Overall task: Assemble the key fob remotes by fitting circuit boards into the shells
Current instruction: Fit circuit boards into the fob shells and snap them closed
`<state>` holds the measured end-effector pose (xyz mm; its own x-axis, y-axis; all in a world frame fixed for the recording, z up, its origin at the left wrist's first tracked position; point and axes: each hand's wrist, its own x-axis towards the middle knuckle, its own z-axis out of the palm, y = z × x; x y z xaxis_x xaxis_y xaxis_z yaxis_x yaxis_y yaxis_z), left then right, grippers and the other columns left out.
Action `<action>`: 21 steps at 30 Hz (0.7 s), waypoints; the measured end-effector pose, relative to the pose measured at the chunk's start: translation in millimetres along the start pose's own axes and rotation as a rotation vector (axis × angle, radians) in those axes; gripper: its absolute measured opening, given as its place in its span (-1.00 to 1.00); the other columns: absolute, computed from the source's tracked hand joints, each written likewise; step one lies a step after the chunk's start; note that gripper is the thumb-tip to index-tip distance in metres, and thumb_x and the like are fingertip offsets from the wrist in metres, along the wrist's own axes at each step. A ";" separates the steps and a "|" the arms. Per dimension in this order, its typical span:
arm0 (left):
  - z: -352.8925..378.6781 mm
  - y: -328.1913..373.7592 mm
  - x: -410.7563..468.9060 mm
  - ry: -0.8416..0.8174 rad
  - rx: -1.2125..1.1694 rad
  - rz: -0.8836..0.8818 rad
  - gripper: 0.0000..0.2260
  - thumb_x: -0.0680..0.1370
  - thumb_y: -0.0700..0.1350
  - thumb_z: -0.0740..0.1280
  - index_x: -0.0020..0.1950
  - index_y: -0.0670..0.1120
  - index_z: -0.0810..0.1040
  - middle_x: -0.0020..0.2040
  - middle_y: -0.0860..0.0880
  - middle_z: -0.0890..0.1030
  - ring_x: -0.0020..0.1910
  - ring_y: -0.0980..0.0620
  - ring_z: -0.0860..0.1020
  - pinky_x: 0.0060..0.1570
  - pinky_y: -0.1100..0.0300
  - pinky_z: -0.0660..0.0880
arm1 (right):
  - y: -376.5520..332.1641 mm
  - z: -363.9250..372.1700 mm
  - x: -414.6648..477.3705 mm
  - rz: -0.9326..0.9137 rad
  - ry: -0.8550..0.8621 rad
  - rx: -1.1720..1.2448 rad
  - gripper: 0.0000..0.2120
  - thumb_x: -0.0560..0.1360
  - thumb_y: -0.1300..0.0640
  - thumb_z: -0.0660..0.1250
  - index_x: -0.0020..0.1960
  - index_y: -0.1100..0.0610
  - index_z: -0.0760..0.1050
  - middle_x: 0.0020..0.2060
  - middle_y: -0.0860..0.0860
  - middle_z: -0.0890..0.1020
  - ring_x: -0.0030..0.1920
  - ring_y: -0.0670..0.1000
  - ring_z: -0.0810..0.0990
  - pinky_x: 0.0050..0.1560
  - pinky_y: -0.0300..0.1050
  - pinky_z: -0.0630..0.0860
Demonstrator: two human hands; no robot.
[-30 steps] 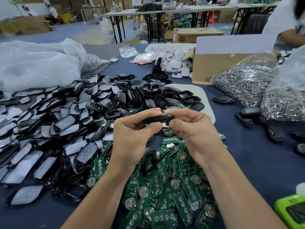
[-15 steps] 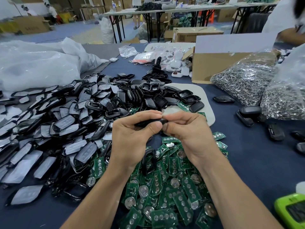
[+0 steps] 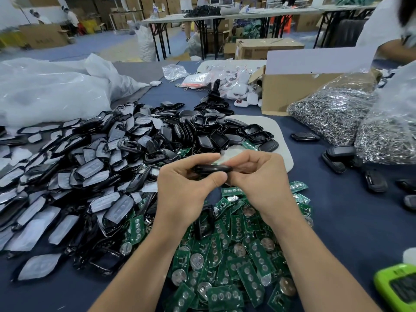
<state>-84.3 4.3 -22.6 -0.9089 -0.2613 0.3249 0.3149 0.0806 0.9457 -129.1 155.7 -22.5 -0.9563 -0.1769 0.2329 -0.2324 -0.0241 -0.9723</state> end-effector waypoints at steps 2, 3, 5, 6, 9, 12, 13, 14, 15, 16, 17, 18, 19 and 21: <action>0.3 -0.5 0.5 -0.001 -0.019 0.010 -0.67 0.37 -0.32 0.60 -0.03 0.08 0.80 -0.08 0.00 0.78 -0.05 0.00 0.76 -0.01 0.23 0.64 | 0.9 0.0 0.2 0.010 -0.010 0.062 -0.69 0.32 0.55 0.51 -0.22 0.14 0.71 -0.25 0.10 0.76 -0.23 0.07 0.76 -0.19 -0.10 0.68; 1.3 -0.2 0.4 -0.002 -0.024 0.021 -0.68 0.37 -0.32 0.59 -0.05 0.10 0.79 -0.08 0.01 0.78 -0.05 0.02 0.76 0.00 0.24 0.64 | 1.3 -0.4 0.3 0.008 -0.023 0.068 -0.67 0.32 0.55 0.50 -0.22 0.12 0.70 -0.24 0.11 0.76 -0.22 0.07 0.76 -0.17 -0.08 0.69; 2.8 1.2 -0.2 -0.008 -0.021 0.038 -0.71 0.38 -0.28 0.55 -0.10 0.12 0.78 -0.06 0.04 0.78 -0.02 0.05 0.74 0.03 0.24 0.63 | 0.9 -0.7 0.0 -0.009 -0.063 0.055 -0.69 0.35 0.53 0.48 -0.21 0.12 0.68 -0.20 0.11 0.77 -0.17 0.08 0.76 -0.09 -0.01 0.71; 3.2 1.6 -0.3 -0.016 -0.020 0.042 -0.73 0.39 -0.26 0.53 -0.12 0.13 0.77 -0.05 0.05 0.77 0.00 0.05 0.73 0.05 0.23 0.62 | 0.0 -0.4 -0.4 -0.023 -0.080 0.047 -0.72 0.36 0.51 0.48 -0.19 0.14 0.67 -0.19 0.11 0.76 -0.15 0.08 0.75 -0.07 0.02 0.70; 2.1 0.2 -1.3 -0.066 -0.044 0.036 -0.81 0.45 -0.30 0.49 -0.12 0.01 0.71 0.01 0.04 0.75 0.04 0.04 0.71 0.09 0.19 0.61 | 0.3 0.7 -1.2 -0.053 -0.087 0.053 -0.76 0.37 0.52 0.49 -0.21 0.19 0.65 -0.19 0.16 0.75 -0.20 0.05 0.71 -0.10 0.05 0.67; 2.5 -2.4 -2.4 -0.102 -0.073 0.035 -0.87 0.47 -0.33 0.46 -0.10 -0.11 0.64 0.01 0.01 0.73 0.05 0.03 0.69 0.12 0.15 0.62 | 2.4 1.3 -1.4 -0.058 -0.080 0.092 -0.75 0.37 0.55 0.50 -0.21 0.22 0.64 -0.20 0.17 0.74 -0.21 0.02 0.70 -0.11 0.03 0.66; 2.5 -2.6 -2.4 -0.103 -0.090 0.031 -0.87 0.47 -0.32 0.46 -0.12 -0.10 0.64 0.00 0.01 0.72 0.05 0.02 0.68 0.13 0.13 0.62 | 2.7 2.1 -1.6 -0.058 -0.078 0.102 -0.74 0.36 0.55 0.51 -0.21 0.21 0.65 -0.21 0.17 0.74 -0.21 0.03 0.70 -0.10 0.06 0.66; 2.4 -2.8 -2.2 -0.103 -0.106 0.028 -0.87 0.46 -0.30 0.46 -0.14 -0.07 0.64 -0.01 0.01 0.72 0.05 0.01 0.68 0.14 0.10 0.62 | 3.1 3.2 -2.0 -0.055 -0.077 0.112 -0.74 0.36 0.55 0.51 -0.21 0.21 0.65 -0.21 0.18 0.73 -0.21 0.04 0.70 -0.10 0.10 0.67; 1.9 -3.1 -1.9 -0.103 -0.117 0.029 -0.84 0.46 -0.30 0.46 -0.16 -0.04 0.65 -0.01 0.01 0.72 0.06 0.00 0.68 0.15 0.08 0.62 | 3.8 4.0 -2.4 -0.053 -0.073 0.119 -0.74 0.36 0.56 0.51 -0.21 0.22 0.65 -0.20 0.21 0.73 -0.21 0.06 0.70 -0.09 0.13 0.67; 1.6 -3.8 -1.4 -0.102 -0.123 0.035 -0.82 0.45 -0.30 0.46 -0.18 -0.01 0.65 -0.02 0.00 0.71 0.06 -0.01 0.68 0.15 0.07 0.62 | 4.3 4.9 -2.9 -0.053 -0.069 0.124 -0.75 0.36 0.56 0.51 -0.20 0.22 0.65 -0.20 0.22 0.73 -0.21 0.07 0.70 -0.09 0.14 0.67; 1.2 -4.3 -1.2 -0.102 -0.127 0.043 -0.80 0.45 -0.31 0.46 -0.18 0.01 0.66 -0.02 0.00 0.71 0.06 -0.02 0.67 0.16 0.06 0.62 | 4.6 5.5 -3.3 -0.053 -0.066 0.129 -0.75 0.36 0.55 0.51 -0.20 0.23 0.65 -0.20 0.24 0.72 -0.21 0.07 0.70 -0.09 0.13 0.67; 1.0 -4.7 -1.1 -0.103 -0.132 0.051 -0.79 0.45 -0.31 0.46 -0.19 0.01 0.66 -0.03 0.00 0.71 0.06 -0.02 0.67 0.16 0.07 0.61 | 5.0 5.8 -3.7 -0.054 -0.064 0.136 -0.76 0.36 0.55 0.51 -0.19 0.24 0.65 -0.20 0.23 0.73 -0.21 0.07 0.70 -0.08 0.12 0.67; 0.8 -5.3 -0.9 -0.103 -0.136 0.054 -0.79 0.44 -0.32 0.46 -0.19 0.01 0.66 -0.03 0.00 0.71 0.06 -0.02 0.67 0.16 0.06 0.61 | 5.5 6.1 -4.0 -0.054 -0.062 0.141 -0.77 0.36 0.55 0.52 -0.18 0.24 0.66 -0.21 0.22 0.73 -0.21 0.07 0.71 -0.08 0.12 0.67; 0.4 -6.8 -0.2 -0.100 -0.138 0.054 -0.80 0.44 -0.33 0.46 -0.19 -0.01 0.66 -0.04 -0.01 0.71 0.05 -0.03 0.67 0.15 0.07 0.61 | 6.1 6.4 -4.3 -0.049 -0.060 0.142 -0.77 0.37 0.54 0.52 -0.17 0.24 0.66 -0.22 0.17 0.74 -0.22 0.07 0.71 -0.08 0.10 0.68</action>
<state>-86.3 4.1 -29.0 -0.9102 -0.1628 0.3808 0.3920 -0.0423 0.9190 -125.3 150.0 -29.5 -0.9312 -0.2302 0.2828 -0.2471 -0.1719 -0.9536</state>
